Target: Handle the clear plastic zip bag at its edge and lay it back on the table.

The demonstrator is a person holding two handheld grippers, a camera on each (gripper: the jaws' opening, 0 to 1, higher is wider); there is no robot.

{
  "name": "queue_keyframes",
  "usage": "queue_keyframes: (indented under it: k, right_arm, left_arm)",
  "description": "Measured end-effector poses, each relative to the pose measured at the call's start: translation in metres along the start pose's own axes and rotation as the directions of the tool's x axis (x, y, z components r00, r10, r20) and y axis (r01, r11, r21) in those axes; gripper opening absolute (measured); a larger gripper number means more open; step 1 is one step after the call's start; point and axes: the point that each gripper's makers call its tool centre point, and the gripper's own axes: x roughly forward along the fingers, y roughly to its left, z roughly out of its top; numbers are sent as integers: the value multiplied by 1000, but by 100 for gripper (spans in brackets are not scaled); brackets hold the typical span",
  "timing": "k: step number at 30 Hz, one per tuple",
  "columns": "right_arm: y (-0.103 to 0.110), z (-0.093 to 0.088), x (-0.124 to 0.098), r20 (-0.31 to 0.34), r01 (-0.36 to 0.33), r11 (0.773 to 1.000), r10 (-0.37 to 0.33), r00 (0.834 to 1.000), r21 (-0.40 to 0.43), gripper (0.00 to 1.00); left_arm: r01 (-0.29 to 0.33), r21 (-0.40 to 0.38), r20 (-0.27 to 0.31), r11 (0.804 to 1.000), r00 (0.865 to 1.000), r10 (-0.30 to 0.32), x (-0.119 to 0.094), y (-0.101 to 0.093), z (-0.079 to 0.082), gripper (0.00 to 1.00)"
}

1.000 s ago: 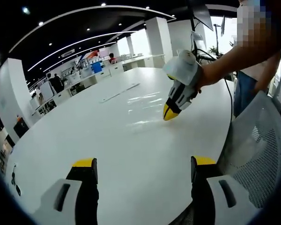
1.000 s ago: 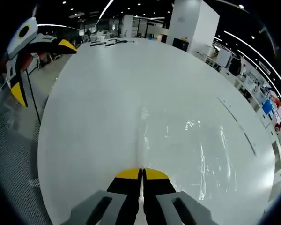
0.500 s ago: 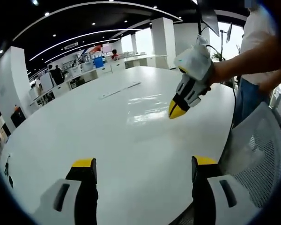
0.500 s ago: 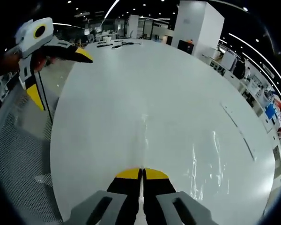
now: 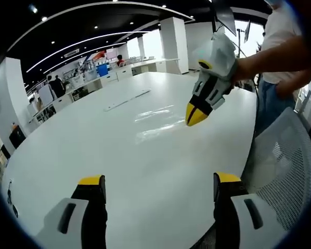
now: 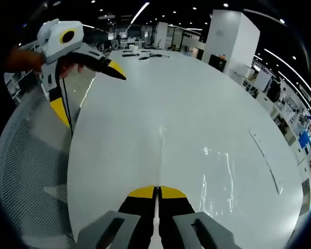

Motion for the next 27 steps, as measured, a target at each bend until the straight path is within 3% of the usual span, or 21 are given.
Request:
queue_keyframes:
  k: [15, 27]
  right_arm:
    - [16, 5, -17, -25, -21, 996, 18, 1000, -86, 0]
    - [24, 6, -22, -23, -57, 988, 54, 998, -145, 0]
  left_arm:
    - [30, 61, -13, 998, 999, -29, 2, -11, 9, 81]
    - [72, 128, -49, 989, 997, -66, 7, -17, 5, 77]
